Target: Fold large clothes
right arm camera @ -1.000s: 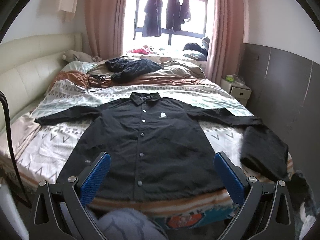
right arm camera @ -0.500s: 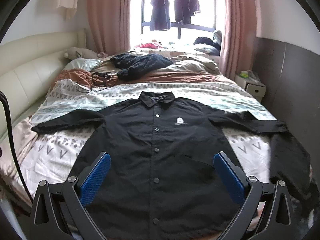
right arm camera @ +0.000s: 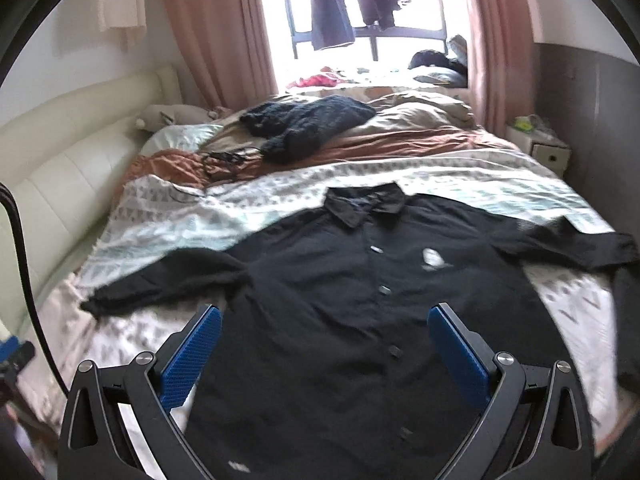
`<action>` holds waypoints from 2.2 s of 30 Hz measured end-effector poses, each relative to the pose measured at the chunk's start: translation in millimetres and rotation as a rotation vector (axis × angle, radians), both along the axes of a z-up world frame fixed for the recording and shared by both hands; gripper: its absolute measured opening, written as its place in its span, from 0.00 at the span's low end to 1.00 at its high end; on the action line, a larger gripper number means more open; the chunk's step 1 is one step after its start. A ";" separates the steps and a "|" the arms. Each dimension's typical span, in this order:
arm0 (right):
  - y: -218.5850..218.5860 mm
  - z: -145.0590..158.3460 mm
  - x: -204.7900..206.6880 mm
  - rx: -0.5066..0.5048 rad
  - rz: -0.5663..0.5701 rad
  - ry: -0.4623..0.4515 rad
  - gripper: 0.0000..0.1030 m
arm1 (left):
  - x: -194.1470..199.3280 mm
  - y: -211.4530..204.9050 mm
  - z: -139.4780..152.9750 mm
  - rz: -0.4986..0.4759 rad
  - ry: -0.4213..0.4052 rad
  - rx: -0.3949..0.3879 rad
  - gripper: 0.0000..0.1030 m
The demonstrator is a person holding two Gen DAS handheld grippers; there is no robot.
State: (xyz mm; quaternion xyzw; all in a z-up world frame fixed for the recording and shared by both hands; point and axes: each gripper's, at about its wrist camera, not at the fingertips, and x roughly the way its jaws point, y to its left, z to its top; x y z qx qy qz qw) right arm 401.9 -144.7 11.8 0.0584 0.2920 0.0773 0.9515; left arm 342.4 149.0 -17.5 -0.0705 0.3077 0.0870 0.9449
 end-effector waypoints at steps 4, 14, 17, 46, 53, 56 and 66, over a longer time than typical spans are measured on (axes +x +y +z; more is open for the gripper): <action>21.2 2.5 33.6 0.051 0.034 -0.016 1.00 | 22.8 28.1 -3.1 0.039 0.027 -0.026 0.87; 47.1 -13.0 107.5 0.129 0.058 0.016 0.99 | 74.1 103.4 -14.9 0.196 0.076 -0.132 0.77; 53.5 -18.6 126.7 0.120 0.051 0.045 0.96 | 92.5 121.3 -25.2 0.243 0.112 -0.153 0.71; 82.5 -130.3 210.8 0.229 0.205 0.330 0.21 | 196.8 241.1 -110.0 0.468 0.305 -0.217 0.06; 81.6 -151.3 218.2 0.345 0.226 0.371 0.16 | 198.3 214.2 -43.2 0.380 0.197 -0.187 0.05; 83.4 -161.8 223.0 0.394 0.250 0.391 0.11 | 201.1 198.8 -9.4 0.335 0.151 -0.170 0.05; 93.3 -209.9 242.9 0.487 0.248 0.537 0.06 | 208.9 122.9 87.2 0.208 0.052 -0.088 0.04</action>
